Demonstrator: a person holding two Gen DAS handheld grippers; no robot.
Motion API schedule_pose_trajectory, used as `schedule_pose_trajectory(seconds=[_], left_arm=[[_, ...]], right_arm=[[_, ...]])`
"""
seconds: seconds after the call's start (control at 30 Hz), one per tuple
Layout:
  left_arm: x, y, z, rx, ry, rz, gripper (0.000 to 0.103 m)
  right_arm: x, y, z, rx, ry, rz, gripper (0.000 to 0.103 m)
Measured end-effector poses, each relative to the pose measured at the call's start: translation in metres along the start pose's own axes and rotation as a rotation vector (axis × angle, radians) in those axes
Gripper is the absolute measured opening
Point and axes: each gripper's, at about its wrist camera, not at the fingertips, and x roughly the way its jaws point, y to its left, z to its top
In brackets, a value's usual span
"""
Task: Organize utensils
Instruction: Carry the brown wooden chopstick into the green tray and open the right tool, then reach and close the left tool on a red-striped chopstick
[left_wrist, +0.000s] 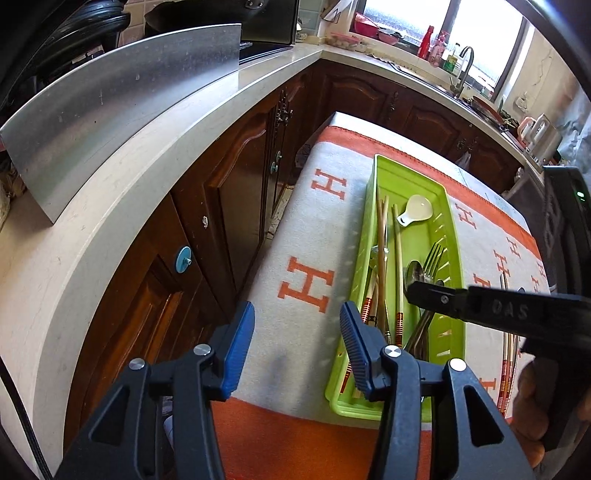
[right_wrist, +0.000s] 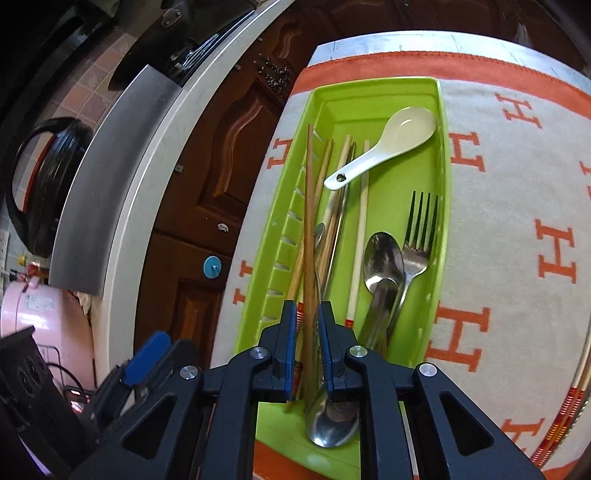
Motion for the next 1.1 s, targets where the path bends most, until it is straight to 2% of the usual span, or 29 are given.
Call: schedule_pose_trajectory(seconds=[0.3,0.6,0.83,1.1], left_arm=[[-0.004,-0.012,-0.002,0.023,-0.001,0.003,0.047],[-0.012,-0.042,-0.012,0.094,0.007,-0.011,0.047],[-0.024,-0.076,-0.019,0.161,0.002,-0.025,0.047],[-0.033,-0.114,-0.028,0.221,-0.014,-0.043,0.048]], right_arm=[[-0.035,-0.017,-0.019,-0.068,-0.041,-0.07,0.012],[-0.083,-0.039,-0.045,-0.123,-0.132,-0.116,0.012],[-0.127,-0.078,-0.068,-0.096,-0.2,-0.146,0.012],[-0.169,-0.139,-0.093,-0.01,-0.262,-0.18,0.012]])
